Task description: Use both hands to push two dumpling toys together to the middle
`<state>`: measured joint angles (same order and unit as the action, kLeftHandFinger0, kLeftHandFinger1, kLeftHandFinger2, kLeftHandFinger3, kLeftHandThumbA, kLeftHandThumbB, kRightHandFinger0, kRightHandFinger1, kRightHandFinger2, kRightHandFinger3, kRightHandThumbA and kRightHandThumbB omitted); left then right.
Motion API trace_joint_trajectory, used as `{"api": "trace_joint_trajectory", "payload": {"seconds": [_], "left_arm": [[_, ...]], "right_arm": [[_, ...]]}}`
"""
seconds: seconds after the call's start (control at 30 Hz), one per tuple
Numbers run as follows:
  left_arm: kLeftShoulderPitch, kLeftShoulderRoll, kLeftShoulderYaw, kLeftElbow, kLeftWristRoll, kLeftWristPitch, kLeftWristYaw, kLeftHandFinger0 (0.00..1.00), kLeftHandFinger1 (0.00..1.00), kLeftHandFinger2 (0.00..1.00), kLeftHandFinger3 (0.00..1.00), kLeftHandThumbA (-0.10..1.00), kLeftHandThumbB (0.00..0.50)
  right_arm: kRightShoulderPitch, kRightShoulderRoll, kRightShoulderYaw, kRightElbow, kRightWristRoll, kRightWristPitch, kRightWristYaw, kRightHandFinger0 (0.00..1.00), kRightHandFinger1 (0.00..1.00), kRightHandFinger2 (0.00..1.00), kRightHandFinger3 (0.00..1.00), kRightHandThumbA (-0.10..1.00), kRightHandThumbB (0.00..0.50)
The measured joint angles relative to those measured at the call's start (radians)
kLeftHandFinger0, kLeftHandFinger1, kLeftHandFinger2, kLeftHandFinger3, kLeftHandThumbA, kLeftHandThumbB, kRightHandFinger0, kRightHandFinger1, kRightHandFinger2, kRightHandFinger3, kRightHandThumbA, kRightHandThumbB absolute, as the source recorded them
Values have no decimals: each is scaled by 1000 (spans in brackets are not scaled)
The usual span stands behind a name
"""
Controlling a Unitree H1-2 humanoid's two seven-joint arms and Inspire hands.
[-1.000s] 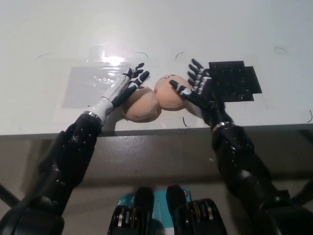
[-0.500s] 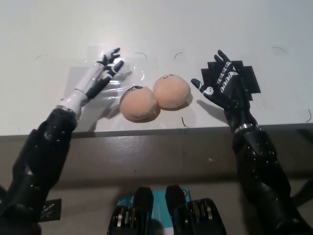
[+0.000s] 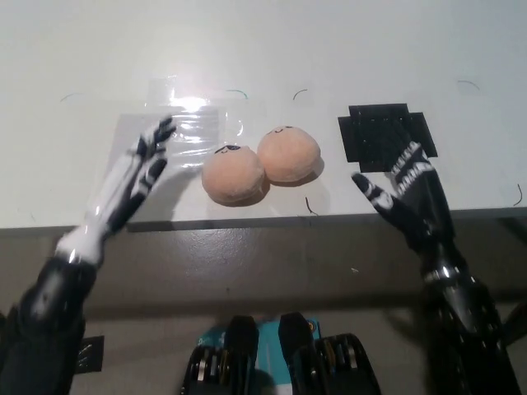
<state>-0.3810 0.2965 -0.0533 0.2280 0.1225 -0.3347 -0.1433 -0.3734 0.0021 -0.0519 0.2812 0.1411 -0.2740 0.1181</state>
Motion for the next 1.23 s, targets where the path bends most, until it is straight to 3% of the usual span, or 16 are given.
{"api": "trace_joint_trajectory", "payload": {"seconds": [0.1,0.23,0.33,0.43,0.5,0.57,0.63,0.73,0.8,0.87,1.07,1.13,1.23], "left_arm": [[87,2,0,-102,-18,11,-13,1000,1000,1000,1000,1000,322],[228,30,1,-259,-56,16,-40,1000,1000,1000,1000,1000,346],[302,45,5,-289,-77,16,-47,1000,1000,1000,1000,1000,347],[356,44,10,-293,-89,14,-50,1000,1000,1000,1000,1000,341],[385,37,16,-280,-102,10,-50,1000,1000,1000,1000,1000,345],[395,34,23,-252,-107,-1,-50,1000,1000,1000,1000,1000,328],[400,33,39,-194,-108,-19,-48,1000,1000,1000,1000,1000,295],[399,33,56,-103,-100,-44,-41,1000,1000,1000,1000,1000,280],[398,33,61,-52,-96,-55,-36,1000,1000,1000,1000,1000,297],[397,33,65,5,-93,-64,-30,1000,1000,1000,1000,1000,299],[385,17,75,81,-88,-81,-14,1000,1000,1000,1000,1000,234],[380,7,80,90,-96,-84,-15,1000,1000,1000,1000,1000,196],[377,-9,85,90,-103,-87,-15,1000,1000,1000,1000,1000,183]], "right_arm": [[81,-9,22,-113,-3,13,3,1000,1000,1000,1000,1000,236],[213,-57,56,-257,-19,12,21,1000,1000,1000,1000,1000,246],[278,-88,61,-268,-24,11,25,1000,1000,1000,1000,1000,260],[328,-99,61,-256,-28,7,25,1000,1000,1000,1000,1000,234],[356,-98,59,-218,-29,-1,24,1000,1000,1000,1000,1000,244],[368,-96,59,-186,-30,-12,22,1000,1000,1000,1000,1000,264],[379,-93,57,-129,-36,-37,17,1000,1000,1000,1000,1000,229],[379,-89,53,-26,-46,-80,15,1000,1000,1000,1000,1000,228],[378,-88,49,27,-51,-97,15,1000,1000,1000,1000,1000,195],[378,-87,42,76,-54,-109,15,1000,1000,1000,1000,1000,225],[371,-85,13,142,-73,-119,6,1000,1000,1000,1000,1000,208],[368,-84,8,149,-79,-121,2,1000,1000,1000,1000,1000,173],[363,-79,2,151,-82,-123,-3,1000,1000,1000,1000,1000,196]]}}
